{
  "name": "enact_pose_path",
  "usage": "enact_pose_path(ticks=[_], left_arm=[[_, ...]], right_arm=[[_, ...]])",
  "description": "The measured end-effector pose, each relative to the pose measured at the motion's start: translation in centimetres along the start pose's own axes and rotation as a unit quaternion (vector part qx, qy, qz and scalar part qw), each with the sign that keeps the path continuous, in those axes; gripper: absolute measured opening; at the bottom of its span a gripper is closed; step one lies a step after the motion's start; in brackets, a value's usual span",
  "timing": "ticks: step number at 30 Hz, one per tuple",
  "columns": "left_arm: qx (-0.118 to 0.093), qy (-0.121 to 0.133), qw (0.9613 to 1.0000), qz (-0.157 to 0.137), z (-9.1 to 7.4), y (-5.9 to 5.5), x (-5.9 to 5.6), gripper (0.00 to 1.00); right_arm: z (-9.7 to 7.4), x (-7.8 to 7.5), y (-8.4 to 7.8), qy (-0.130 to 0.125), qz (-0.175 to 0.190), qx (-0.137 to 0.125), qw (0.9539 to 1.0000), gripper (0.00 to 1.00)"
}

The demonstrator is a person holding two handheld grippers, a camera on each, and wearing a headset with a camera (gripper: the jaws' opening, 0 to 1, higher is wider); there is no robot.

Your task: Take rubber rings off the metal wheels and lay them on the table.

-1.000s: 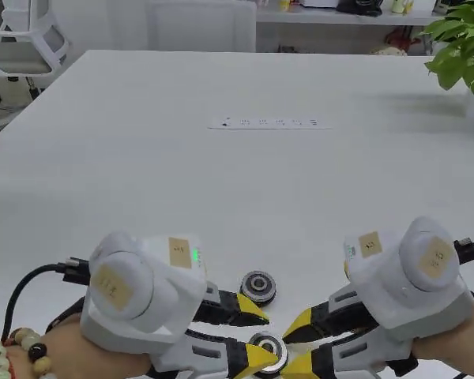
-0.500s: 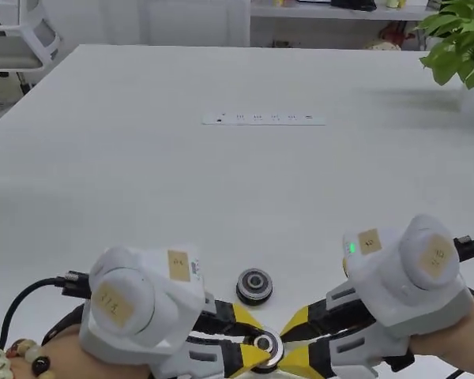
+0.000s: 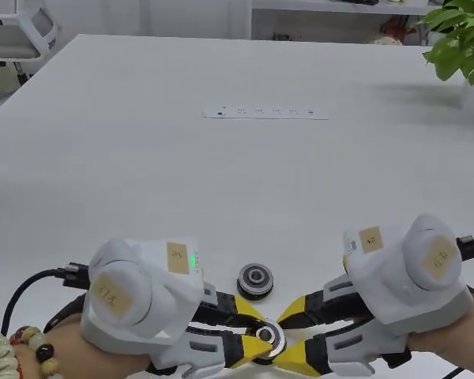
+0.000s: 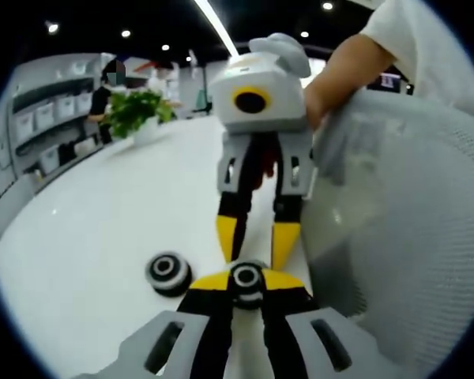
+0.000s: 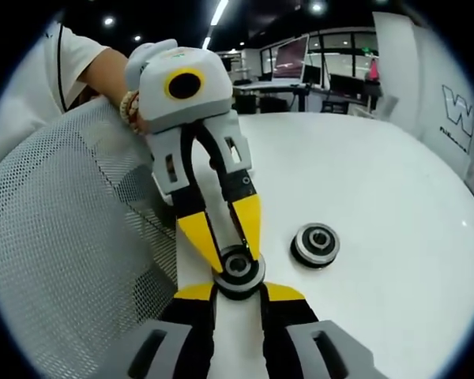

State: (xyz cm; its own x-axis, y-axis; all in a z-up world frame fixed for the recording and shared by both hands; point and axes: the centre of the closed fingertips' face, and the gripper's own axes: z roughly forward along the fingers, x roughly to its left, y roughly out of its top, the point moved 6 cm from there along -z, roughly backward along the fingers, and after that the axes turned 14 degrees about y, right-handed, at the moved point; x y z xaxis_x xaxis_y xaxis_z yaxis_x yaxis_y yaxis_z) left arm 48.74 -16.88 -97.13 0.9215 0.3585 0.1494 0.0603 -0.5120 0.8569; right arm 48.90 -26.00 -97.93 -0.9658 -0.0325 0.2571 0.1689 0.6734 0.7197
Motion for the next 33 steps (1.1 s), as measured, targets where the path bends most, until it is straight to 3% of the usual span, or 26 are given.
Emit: enact_pose_path(ticks=[5,6,7,8,12,16,24,26,28,31,33], left_arm=[[0.0,0.003,1.0,-0.001,0.0,0.0,0.1,0.13],[0.0,0.003,1.0,-0.002,-0.1,0.0,0.1,0.13],[-0.001,0.003,1.0,-0.002,-0.1,-0.1,0.1,0.13],[-0.001,0.003,1.0,-0.003,-0.1,-0.1,0.1,0.13],[-0.001,0.003,1.0,-0.005,-0.1,-0.1,0.1,0.13],[-0.001,0.005,1.0,-0.005,-0.1,-0.1,0.2,0.13],[-0.001,0.0,1.0,-0.005,0.0,-0.1,0.4,0.13],[-0.001,-0.002,1.0,-0.005,0.0,-0.1,0.5,0.13],[-0.002,-0.004,1.0,-0.001,0.0,-0.1,0.5,0.13],[-0.002,-0.006,1.0,0.0,0.1,-0.1,0.5,0.13],[-0.002,-0.007,1.0,0.001,0.1,-0.1,0.6,0.13]], right_arm=[[-0.3,-0.1,-0.2,0.001,0.002,0.005,1.0,0.12],[-0.5,-0.2,-0.5,-0.004,-0.006,0.022,0.9997,0.07],[-0.4,-0.2,-0.5,-0.003,-0.008,0.015,0.9998,0.03],[-0.5,-0.2,-0.5,-0.003,0.006,0.01,0.9999,0.03],[-0.4,-0.2,-0.4,-0.004,0.001,0.013,0.9999,0.03],[-0.5,-0.4,-0.4,-0.007,0.017,0.012,0.9998,0.0],[-0.9,-0.9,-0.3,-0.005,0.093,-0.008,0.9956,0.0],[-1.0,-0.8,-0.2,0.003,0.127,-0.023,0.9917,0.0],[-1.3,-1.0,-0.2,0.009,0.176,-0.036,0.9837,0.0],[-1.3,-1.3,-0.4,0.016,0.2,-0.05,0.9784,0.0],[-1.3,-1.3,-0.4,0.026,0.236,-0.066,0.9692,0.0]])
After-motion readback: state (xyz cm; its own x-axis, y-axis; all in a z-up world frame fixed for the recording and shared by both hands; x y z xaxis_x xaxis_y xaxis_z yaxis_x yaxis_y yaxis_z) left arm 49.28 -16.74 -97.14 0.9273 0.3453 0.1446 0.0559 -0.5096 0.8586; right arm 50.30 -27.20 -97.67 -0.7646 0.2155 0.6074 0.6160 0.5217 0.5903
